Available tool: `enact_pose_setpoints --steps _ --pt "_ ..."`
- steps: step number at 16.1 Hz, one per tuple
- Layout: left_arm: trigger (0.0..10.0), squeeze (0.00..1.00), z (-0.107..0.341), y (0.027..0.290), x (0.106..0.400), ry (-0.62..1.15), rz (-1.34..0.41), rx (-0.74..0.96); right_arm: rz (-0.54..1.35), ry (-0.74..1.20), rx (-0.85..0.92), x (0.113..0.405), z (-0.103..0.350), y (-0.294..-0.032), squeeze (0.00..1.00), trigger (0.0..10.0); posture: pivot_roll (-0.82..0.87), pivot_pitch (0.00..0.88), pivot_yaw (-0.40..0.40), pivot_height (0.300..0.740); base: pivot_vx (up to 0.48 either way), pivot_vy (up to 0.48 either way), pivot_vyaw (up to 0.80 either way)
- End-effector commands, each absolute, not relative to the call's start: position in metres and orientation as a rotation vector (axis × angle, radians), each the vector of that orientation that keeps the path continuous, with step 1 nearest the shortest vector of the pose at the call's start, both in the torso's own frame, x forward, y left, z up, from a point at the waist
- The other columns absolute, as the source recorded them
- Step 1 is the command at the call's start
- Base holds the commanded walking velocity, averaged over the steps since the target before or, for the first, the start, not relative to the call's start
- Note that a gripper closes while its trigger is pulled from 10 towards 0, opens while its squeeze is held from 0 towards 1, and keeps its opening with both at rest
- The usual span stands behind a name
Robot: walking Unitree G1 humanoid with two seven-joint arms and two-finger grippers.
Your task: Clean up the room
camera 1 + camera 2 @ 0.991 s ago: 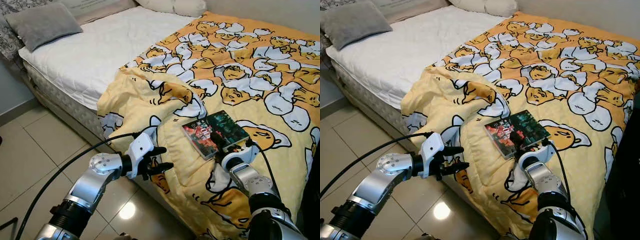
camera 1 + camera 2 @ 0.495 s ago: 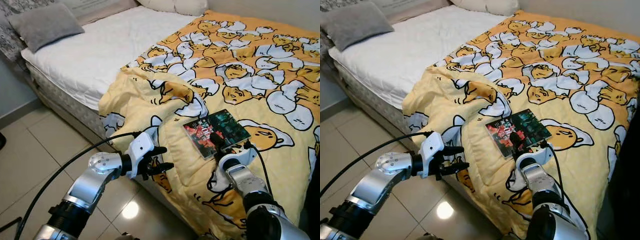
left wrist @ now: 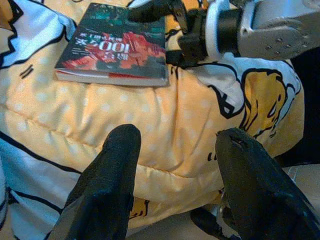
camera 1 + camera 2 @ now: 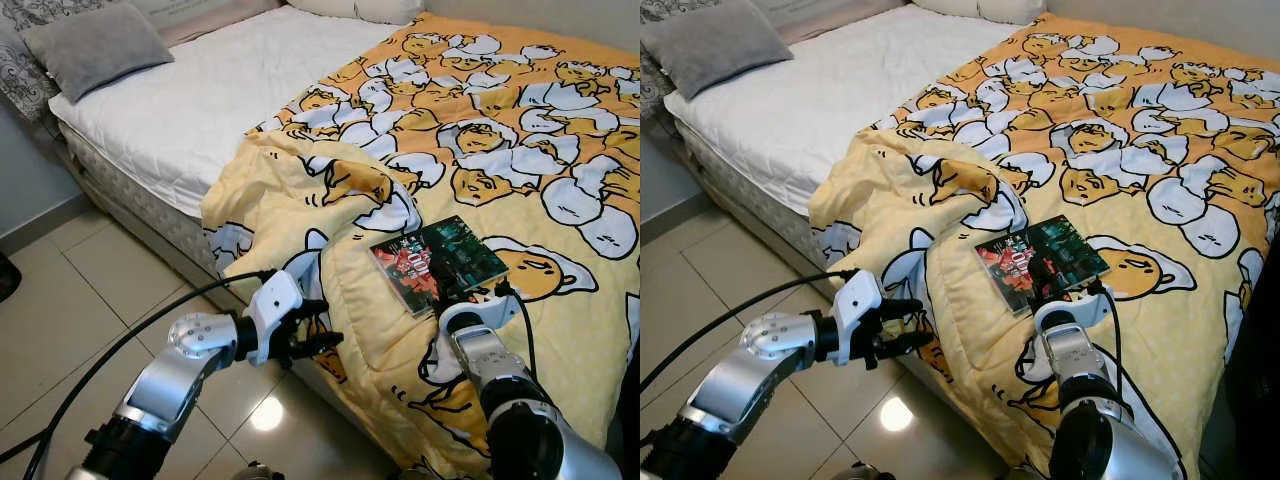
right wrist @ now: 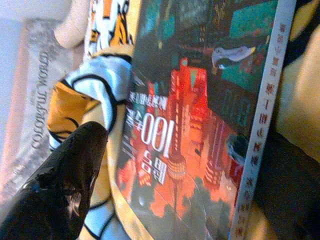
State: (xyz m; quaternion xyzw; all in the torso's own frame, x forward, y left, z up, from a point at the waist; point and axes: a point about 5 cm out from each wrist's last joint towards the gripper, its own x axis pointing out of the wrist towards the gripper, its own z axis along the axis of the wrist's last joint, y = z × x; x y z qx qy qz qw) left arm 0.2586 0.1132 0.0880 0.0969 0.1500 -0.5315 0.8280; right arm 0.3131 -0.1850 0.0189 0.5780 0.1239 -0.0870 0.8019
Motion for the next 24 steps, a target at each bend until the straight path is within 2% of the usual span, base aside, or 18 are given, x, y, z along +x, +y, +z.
enact_pose_setpoints --steps 1,2,3,9,13,24 --pt "10.0 0.27 0.091 0.115 0.260 0.314 -1.117 0.212 -0.166 0.197 1.282 0.322 0.030 -0.184 0.00 8.5 0.08 0.043 0.066 0.740 0.000 0.000 0.00" --pt "10.0 0.27 0.092 0.115 0.261 0.311 -1.114 0.212 -0.171 0.180 1.295 0.323 0.032 -0.185 0.00 5.9 0.08 0.039 0.066 0.740 0.000 0.000 0.00" --pt "10.0 0.27 0.092 0.114 0.261 0.310 -1.114 0.212 -0.181 0.166 1.304 0.324 0.033 -0.186 0.00 0.2 0.08 0.034 0.064 0.740 0.000 0.000 0.00" --pt "10.0 0.27 0.092 0.114 0.260 0.309 -1.116 0.218 -0.175 0.166 1.309 0.328 0.035 -0.182 0.00 0.0 0.07 0.022 0.063 0.740 0.000 0.000 0.00" --pt "10.0 0.27 0.092 0.113 0.261 0.311 -1.121 0.221 -0.171 0.244 1.277 0.325 0.028 -0.172 0.00 0.0 0.07 0.021 0.062 0.740 0.000 0.000 0.00" --pt "10.0 0.27 0.094 0.112 0.266 0.302 -1.112 0.230 -0.189 0.270 1.262 0.324 0.026 -0.173 0.00 0.0 0.08 0.005 0.060 0.740 0.000 0.000 0.00"
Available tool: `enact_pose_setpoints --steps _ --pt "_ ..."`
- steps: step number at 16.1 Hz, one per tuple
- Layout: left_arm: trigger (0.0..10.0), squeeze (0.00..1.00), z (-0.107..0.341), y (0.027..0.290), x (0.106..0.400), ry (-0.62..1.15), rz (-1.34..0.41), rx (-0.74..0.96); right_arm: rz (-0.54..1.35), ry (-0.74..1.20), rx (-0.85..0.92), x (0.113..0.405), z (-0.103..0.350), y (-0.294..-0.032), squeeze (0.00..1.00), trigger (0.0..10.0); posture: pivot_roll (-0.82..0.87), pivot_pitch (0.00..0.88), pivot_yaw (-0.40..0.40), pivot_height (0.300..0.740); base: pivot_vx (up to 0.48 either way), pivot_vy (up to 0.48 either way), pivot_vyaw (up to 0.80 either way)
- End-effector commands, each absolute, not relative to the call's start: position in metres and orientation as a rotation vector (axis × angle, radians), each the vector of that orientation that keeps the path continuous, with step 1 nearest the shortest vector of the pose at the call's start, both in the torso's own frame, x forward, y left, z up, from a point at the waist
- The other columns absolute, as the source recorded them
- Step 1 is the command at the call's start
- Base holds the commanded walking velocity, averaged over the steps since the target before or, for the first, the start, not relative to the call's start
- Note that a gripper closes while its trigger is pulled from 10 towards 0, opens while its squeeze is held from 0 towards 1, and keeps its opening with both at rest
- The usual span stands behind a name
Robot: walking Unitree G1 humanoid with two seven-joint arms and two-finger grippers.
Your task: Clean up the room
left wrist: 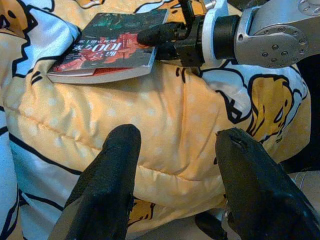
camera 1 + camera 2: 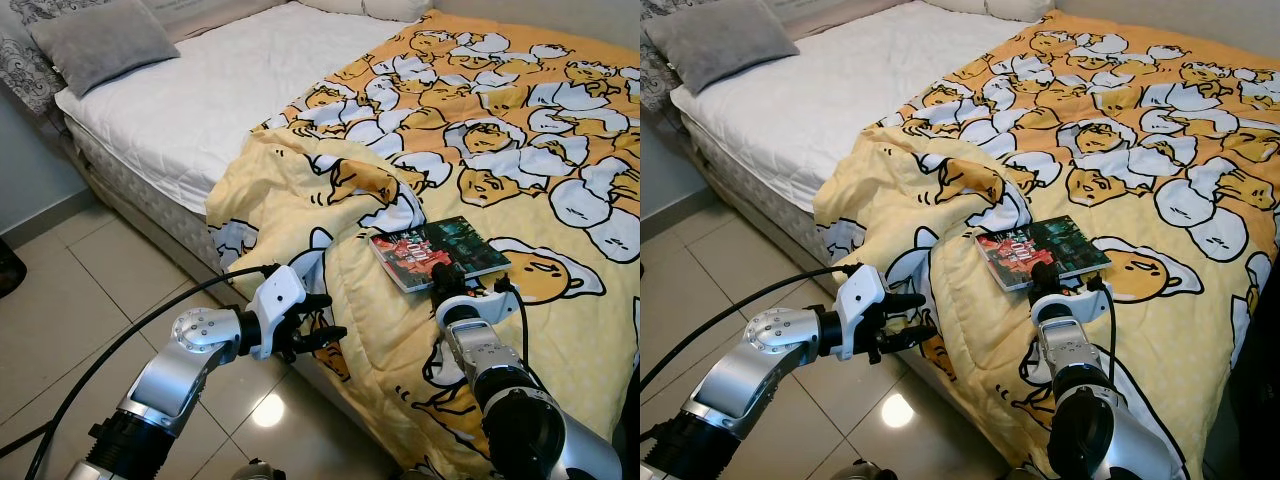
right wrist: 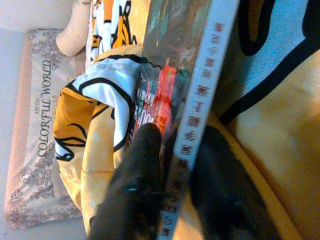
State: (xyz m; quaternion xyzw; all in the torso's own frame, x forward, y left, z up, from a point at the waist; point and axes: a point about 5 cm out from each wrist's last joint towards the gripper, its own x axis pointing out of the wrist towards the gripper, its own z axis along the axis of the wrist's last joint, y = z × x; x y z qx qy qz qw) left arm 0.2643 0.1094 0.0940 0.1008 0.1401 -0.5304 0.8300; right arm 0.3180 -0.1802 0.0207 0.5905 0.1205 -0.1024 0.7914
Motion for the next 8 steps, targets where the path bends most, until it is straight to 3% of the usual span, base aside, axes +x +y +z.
enact_pose_setpoints --steps 1,6,8 --pt "10.0 0.27 0.0943 0.1120 0.2676 0.301 -1.113 0.232 -0.189 0.274 1.260 0.3237 0.0255 -0.1719 0.00 0.0 0.08 0.000 0.064 0.740 0.000 0.000 0.00" --pt "10.0 0.27 0.0940 0.1106 0.2723 0.294 -1.111 0.235 -0.190 0.278 1.241 0.3227 0.0244 -0.1730 0.00 0.0 0.06 0.000 0.070 0.740 0.000 0.000 0.00" --pt "10.0 0.27 0.0955 0.1103 0.2748 0.276 -1.079 0.218 -0.140 0.277 1.137 0.3245 0.0285 -0.1774 0.00 0.0 0.05 0.000 0.062 0.740 0.000 0.000 0.00"
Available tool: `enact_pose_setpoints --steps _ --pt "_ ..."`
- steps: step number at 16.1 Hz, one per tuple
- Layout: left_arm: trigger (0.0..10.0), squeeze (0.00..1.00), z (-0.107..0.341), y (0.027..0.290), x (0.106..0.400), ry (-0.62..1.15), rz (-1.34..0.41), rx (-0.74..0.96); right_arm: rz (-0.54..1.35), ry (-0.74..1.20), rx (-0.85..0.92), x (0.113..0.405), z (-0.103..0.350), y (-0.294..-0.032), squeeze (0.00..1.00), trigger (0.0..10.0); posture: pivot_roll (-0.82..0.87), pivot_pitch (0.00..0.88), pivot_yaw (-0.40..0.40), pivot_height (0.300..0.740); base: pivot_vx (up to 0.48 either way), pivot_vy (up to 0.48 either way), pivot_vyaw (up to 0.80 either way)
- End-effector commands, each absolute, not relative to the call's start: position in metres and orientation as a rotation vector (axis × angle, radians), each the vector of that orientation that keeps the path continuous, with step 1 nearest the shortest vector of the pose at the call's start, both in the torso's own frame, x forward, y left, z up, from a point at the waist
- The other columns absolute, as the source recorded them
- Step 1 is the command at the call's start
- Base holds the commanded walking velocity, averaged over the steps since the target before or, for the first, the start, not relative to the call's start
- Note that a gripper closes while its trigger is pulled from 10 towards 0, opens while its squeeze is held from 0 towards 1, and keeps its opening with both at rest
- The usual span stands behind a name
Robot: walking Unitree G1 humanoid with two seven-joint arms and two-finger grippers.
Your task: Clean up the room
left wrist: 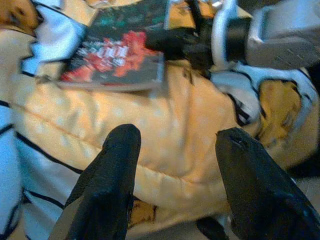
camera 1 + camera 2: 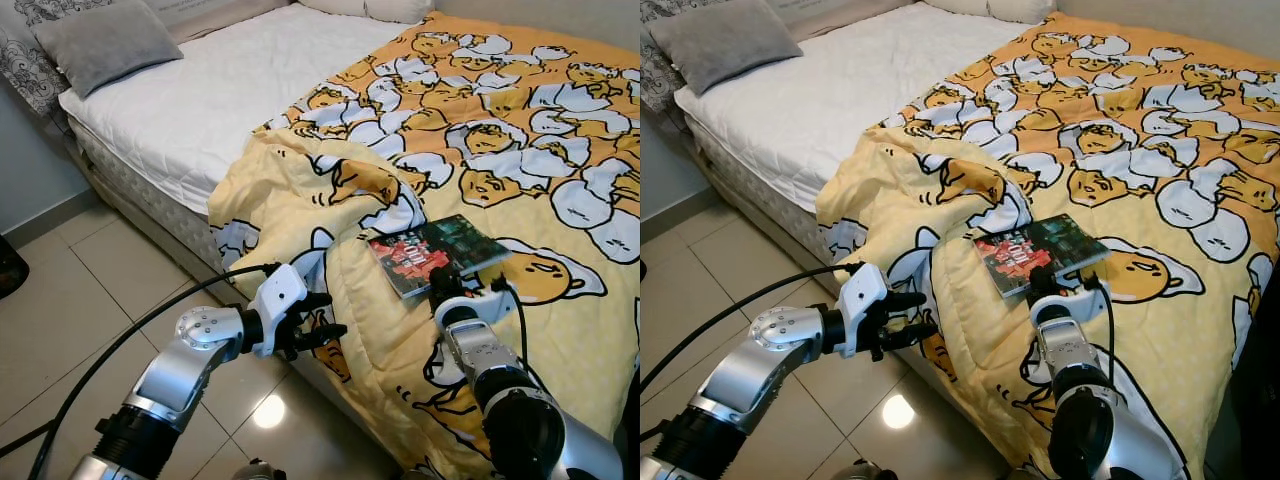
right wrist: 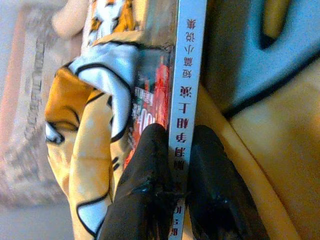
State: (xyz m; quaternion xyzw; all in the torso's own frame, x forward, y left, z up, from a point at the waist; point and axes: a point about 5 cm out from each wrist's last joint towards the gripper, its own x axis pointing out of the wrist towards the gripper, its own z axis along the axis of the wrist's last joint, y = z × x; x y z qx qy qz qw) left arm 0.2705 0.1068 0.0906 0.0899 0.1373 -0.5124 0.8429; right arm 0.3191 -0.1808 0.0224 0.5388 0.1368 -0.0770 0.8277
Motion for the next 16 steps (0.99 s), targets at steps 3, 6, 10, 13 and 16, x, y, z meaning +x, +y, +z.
enact_pose_setpoints --steps 3,6,10,13,16 --pt "10.0 0.27 0.105 0.118 0.281 0.201 -0.939 0.199 -0.035 0.187 1.024 0.329 0.045 -0.192 0.00 0.0 0.03 0.000 0.054 0.740 0.000 0.000 0.00" --pt "10.0 0.25 0.126 0.131 0.286 0.086 -0.694 0.195 0.064 -0.048 0.938 0.316 0.090 -0.220 0.00 0.0 -0.01 0.000 0.067 0.740 0.000 0.000 0.00" --pt "10.0 0.25 0.143 0.137 0.279 0.031 -0.477 0.185 0.118 -0.126 0.536 0.291 0.145 -0.198 0.00 10.0 -0.07 0.000 0.101 0.740 0.000 0.000 0.00" --pt "10.0 0.25 0.145 0.145 0.278 0.014 -0.355 0.179 0.115 -0.105 0.345 0.275 0.151 -0.175 0.00 10.0 -0.09 0.000 0.100 0.740 0.000 0.000 0.00" --pt "10.0 0.25 0.145 0.147 0.277 0.021 -0.308 0.212 0.042 -0.001 0.389 0.260 0.131 -0.163 0.00 10.0 -0.07 0.000 0.083 0.740 0.000 0.000 -0.23"
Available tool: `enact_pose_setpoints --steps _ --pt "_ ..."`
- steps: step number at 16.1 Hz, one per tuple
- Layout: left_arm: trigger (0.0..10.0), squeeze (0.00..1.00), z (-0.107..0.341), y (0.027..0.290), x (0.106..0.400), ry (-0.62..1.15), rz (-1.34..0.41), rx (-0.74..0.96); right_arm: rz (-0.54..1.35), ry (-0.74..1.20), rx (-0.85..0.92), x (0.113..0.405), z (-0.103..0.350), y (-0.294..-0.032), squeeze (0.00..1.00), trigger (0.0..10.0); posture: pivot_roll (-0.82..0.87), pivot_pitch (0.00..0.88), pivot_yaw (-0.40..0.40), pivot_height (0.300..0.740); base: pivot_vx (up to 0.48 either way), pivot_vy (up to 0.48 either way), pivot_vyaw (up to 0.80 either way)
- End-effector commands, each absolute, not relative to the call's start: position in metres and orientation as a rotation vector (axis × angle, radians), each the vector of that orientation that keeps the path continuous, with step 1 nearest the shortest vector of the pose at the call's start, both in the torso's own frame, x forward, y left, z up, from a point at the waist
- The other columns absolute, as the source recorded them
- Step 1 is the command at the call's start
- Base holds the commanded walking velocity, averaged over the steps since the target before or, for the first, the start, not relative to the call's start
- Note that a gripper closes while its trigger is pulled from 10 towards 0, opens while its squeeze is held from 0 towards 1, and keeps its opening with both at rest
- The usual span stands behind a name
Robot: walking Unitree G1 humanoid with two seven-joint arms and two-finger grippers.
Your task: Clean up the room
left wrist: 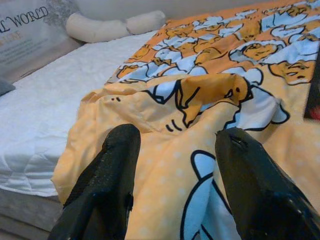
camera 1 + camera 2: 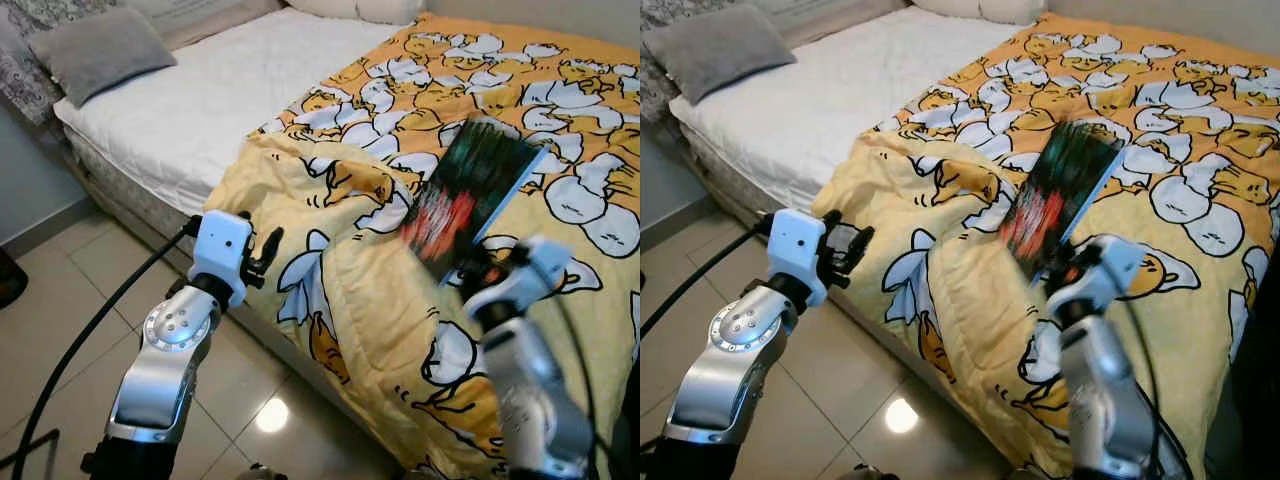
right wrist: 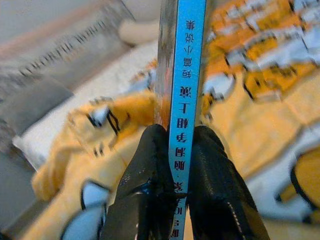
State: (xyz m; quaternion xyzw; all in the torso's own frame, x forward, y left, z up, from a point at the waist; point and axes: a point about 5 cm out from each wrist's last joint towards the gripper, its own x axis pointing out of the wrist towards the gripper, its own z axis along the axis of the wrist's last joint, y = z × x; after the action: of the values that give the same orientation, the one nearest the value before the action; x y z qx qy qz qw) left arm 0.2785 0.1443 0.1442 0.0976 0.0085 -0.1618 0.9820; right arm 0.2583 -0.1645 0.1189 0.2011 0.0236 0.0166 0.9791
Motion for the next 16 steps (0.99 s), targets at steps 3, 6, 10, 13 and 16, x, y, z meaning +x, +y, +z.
enact_pose_setpoints --steps 3,6,10,13,16 --pt "10.0 0.25 0.1438 0.1477 0.2740 0.032 -0.304 0.206 0.014 0.017 0.363 0.2566 0.1296 -0.1658 0.00 10.0 -0.07 0.000 0.086 0.740 0.000 0.000 -0.71" --pt "10.0 0.25 0.1406 0.1484 0.2696 0.051 -0.300 0.201 0.003 0.037 0.352 0.2561 0.1283 -0.1675 0.00 10.0 -0.07 0.000 0.084 0.740 0.000 0.309 -0.62" --pt "10.0 0.25 0.1409 0.1513 0.2682 0.063 -0.274 0.194 0.006 0.074 0.341 0.2557 0.1235 -0.1644 0.00 10.0 -0.06 0.000 0.079 0.740 0.000 0.317 -0.64" --pt "10.0 0.25 0.1407 0.1532 0.2682 0.071 -0.261 0.195 0.001 0.084 0.340 0.2571 0.1219 -0.1644 0.00 10.0 -0.05 0.000 0.079 0.740 0.000 0.321 -0.66" --pt "10.0 0.25 0.1405 0.1549 0.2671 0.079 -0.258 0.201 -0.004 0.092 0.341 0.2576 0.1209 -0.1637 0.00 10.0 -0.04 0.000 0.088 0.740 0.000 0.324 -0.65"
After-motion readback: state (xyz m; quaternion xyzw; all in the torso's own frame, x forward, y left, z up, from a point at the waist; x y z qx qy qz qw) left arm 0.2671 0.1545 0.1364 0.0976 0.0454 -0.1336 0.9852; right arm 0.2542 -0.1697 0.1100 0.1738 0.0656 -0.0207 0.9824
